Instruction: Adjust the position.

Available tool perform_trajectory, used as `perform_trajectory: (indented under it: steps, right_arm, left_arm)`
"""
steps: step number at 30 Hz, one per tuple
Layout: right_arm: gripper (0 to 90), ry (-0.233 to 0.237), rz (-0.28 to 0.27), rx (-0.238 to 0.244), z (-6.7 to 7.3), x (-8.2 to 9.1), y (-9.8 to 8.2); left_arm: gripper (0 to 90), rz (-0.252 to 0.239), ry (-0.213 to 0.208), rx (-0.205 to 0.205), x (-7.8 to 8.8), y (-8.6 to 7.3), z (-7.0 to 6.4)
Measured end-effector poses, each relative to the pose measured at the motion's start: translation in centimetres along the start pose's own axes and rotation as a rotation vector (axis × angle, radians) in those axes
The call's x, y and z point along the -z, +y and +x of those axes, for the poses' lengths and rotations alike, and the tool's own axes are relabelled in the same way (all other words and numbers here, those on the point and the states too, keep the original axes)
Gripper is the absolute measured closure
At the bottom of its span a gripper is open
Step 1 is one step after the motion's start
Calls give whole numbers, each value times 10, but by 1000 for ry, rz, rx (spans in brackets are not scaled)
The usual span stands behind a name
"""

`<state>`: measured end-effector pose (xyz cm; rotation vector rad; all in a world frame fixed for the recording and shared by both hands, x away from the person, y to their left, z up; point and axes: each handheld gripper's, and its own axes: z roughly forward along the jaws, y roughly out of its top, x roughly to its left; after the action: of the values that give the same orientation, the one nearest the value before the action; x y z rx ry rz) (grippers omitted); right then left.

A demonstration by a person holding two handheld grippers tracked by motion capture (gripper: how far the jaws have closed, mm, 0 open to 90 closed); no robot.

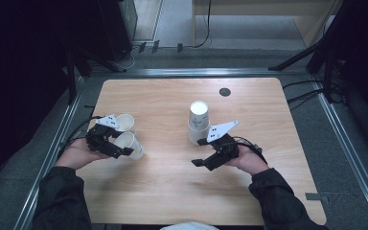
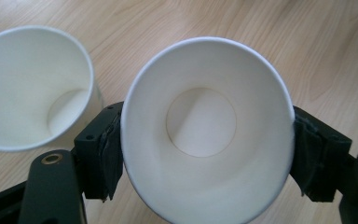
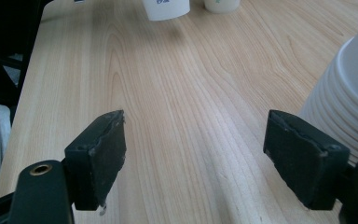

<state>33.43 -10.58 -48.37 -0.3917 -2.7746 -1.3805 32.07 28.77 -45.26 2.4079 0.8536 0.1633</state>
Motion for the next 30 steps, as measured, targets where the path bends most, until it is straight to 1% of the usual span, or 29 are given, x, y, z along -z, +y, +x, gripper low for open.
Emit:
perform_trajectory:
  steps: [3,4,6,8,11,19,24,30]
  right_arm:
    - [212,-1,3,3,-1,-1,-1]
    - [212,-3,4,-3,-1,-1,-1]
    - [212,-5,3,-7,-1,-1,-1]
    - [212,-3,5,-2,-1,-1,-1]
    - [210,-8,7,-1,-1,-1,-1]
    - [210,-10,13,-2,-1,0,-3]
    - [210,-14,9,-6,-2,1,-3]
    - [210,-11,11,1,-1,1,-3]
  left_arm:
    - [232,36,29,-13,-1,-4,0]
    - [232,48,39,-16,-1,-5,0]
    - [232,73,49,-15,-3,-7,1]
    - [232,84,53,-18,-4,-8,2]
    - [227,87,60,-30,-5,-10,3]
    - [222,106,78,-25,-6,-14,7]
    - [217,138,88,-38,-11,-14,7]
    - [202,138,90,-32,-12,-13,7]
